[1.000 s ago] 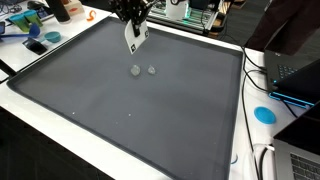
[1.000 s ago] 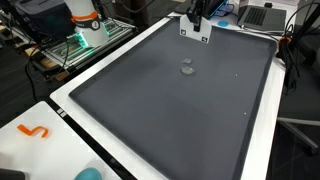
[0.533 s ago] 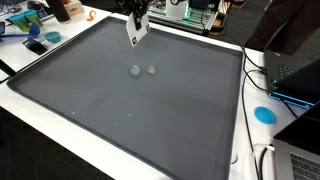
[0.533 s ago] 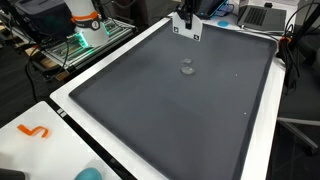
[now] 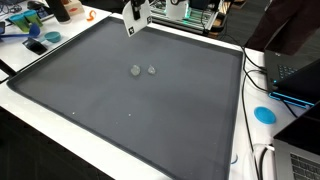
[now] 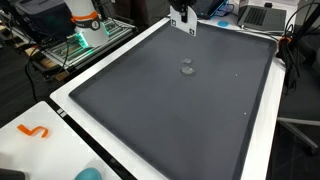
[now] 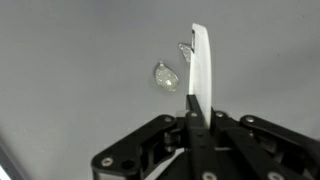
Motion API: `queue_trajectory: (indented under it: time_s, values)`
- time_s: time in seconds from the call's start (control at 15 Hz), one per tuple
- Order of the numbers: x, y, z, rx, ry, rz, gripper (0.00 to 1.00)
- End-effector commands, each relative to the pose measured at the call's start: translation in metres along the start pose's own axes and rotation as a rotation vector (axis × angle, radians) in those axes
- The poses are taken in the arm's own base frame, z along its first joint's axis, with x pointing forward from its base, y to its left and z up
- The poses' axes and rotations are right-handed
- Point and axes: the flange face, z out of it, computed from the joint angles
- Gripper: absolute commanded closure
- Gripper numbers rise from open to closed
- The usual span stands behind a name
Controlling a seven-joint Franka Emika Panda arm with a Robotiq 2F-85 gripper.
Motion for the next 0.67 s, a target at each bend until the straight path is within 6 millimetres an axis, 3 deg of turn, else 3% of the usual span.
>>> queue_trajectory:
  time_s: [0.0,0.6]
  values:
    - [-0.014,0.002,-0.014,-0.018,0.001,0.07,0.99]
    - [-0.021,-0.024,-0.042,-0.036,0.002,0.148,0.99]
